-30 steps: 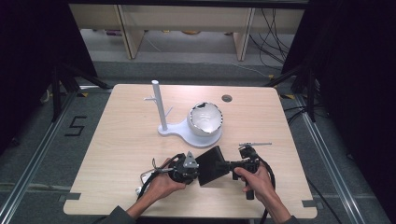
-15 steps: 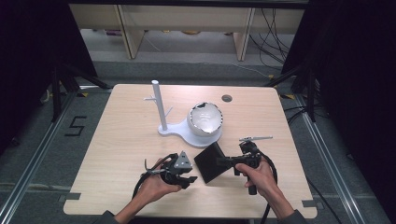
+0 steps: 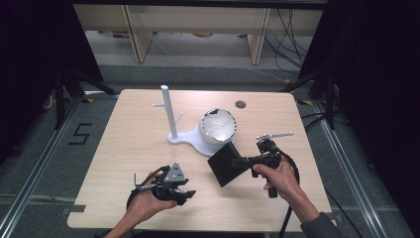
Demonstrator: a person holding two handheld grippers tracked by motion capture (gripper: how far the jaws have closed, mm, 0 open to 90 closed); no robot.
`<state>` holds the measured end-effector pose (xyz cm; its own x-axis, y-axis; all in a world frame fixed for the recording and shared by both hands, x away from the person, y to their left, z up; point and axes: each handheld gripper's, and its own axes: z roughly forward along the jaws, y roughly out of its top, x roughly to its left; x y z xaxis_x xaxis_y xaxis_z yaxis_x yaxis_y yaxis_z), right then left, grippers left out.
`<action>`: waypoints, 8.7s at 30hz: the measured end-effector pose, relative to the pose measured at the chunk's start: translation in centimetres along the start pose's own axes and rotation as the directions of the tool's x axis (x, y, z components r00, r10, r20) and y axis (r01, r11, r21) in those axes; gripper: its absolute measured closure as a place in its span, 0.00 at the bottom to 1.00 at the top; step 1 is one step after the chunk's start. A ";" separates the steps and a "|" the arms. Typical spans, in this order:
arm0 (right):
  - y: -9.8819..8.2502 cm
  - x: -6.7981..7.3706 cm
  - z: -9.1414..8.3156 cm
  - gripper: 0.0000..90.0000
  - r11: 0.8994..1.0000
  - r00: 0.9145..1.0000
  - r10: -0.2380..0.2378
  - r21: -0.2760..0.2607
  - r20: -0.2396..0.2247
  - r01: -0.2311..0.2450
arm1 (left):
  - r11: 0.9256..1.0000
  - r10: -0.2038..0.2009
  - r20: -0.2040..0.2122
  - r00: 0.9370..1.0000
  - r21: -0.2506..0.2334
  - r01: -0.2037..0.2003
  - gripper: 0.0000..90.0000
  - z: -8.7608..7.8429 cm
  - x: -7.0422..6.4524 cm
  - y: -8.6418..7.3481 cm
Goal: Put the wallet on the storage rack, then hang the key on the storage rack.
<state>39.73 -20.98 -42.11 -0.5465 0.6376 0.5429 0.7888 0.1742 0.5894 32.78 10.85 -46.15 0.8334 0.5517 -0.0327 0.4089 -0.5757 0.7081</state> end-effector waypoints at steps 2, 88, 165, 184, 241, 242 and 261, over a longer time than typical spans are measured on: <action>0.2 0.0 -0.1 0.86 1.000 1.000 -0.008 -0.006 -0.008 0.008 | 1.000 -0.012 -0.005 1.000 0.002 0.012 0.55 -0.2 0.0 -0.2; 12.9 -5.0 2.2 0.86 0.986 0.976 0.143 -0.108 0.166 -0.126 | 0.992 -0.119 -0.025 0.993 0.027 0.120 0.38 -4.9 -0.3 -7.5; 9.0 -4.4 -3.4 0.43 0.988 0.970 0.043 -0.157 0.239 -0.005 | 0.991 -0.134 -0.043 0.990 0.019 0.135 0.37 -5.2 0.4 -7.8; 0.7 -3.7 -3.3 0.39 0.987 0.970 -0.059 -0.129 0.236 0.091 | 0.991 -0.136 -0.068 0.988 0.013 0.137 0.37 -5.3 0.7 -7.8; -10.4 -1.4 0.8 0.28 0.993 0.966 -0.116 0.029 0.231 0.112 | 0.995 -0.089 -0.086 0.992 0.030 0.092 0.29 -4.7 2.4 -6.3; -10.5 -1.3 0.8 0.28 0.993 0.967 -0.119 0.026 0.224 0.116 | 0.996 -0.084 -0.083 0.993 0.029 0.086 0.28 -4.6 2.4 -6.2; -10.4 -1.4 0.8 0.28 0.991 0.967 -0.137 0.022 0.214 0.135 | 0.999 0.012 -0.062 0.998 0.039 -0.009 0.28 -4.2 3.0 -3.9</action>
<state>32.49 -23.08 -49.46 -0.5762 0.7535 0.3165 0.7138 0.2753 0.6440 32.15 17.31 -46.09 0.8134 0.5814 0.0196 0.4154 -0.6040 0.6802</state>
